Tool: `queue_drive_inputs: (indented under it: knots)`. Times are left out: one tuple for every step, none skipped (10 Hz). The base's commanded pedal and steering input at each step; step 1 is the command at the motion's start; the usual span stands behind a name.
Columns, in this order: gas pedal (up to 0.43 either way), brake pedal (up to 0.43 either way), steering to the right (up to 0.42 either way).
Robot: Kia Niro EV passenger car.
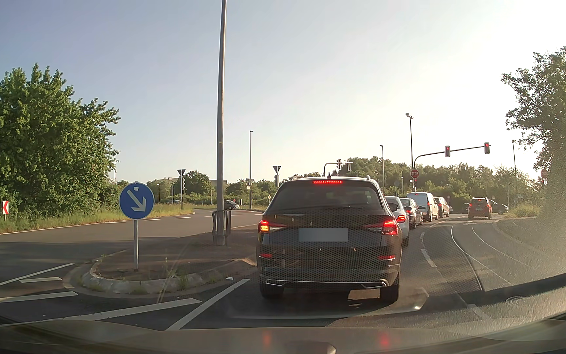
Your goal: Follow the waypoints while adhering to traffic rules and regulations
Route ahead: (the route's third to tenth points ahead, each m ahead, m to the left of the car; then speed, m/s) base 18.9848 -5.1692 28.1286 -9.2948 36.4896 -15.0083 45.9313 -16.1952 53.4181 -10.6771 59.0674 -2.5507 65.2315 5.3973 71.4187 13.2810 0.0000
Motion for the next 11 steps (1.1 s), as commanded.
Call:
queue_drive_inputs:
  knots:
    - [0.000, 0.427, 0.052]
    - [0.000, 0.415, 0.052]
    - [0.000, 0.421, 0.052]
    - [0.000, 0.421, 0.052]
    - [0.000, 0.421, 0.052]
    - [0.000, 0.415, 0.052]
    - [0.000, 0.415, 0.052]
    - [0.000, 0.421, 0.052]
    - [0.000, 0.421, 0.052]
    - [0.000, 0.421, 0.052]
    - [0.000, 0.421, 0.052]
